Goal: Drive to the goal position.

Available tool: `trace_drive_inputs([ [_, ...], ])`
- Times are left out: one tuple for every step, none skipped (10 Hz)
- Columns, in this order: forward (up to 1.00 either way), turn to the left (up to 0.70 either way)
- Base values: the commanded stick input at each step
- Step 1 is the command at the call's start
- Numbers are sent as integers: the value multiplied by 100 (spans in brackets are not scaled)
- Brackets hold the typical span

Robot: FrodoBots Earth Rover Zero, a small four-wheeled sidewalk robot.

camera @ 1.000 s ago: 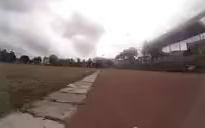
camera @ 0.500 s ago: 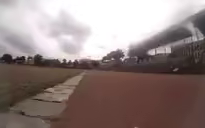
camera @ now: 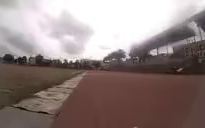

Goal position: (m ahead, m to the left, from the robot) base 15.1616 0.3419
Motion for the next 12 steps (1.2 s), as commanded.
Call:
trace_drive_inputs([
  [100, 0],
  [100, 0],
  [100, 0],
  [100, 0],
  [100, 0],
  [100, 0],
  [100, 0],
  [100, 0],
  [100, 0],
  [100, 0],
  [100, 0],
  [100, 0],
])
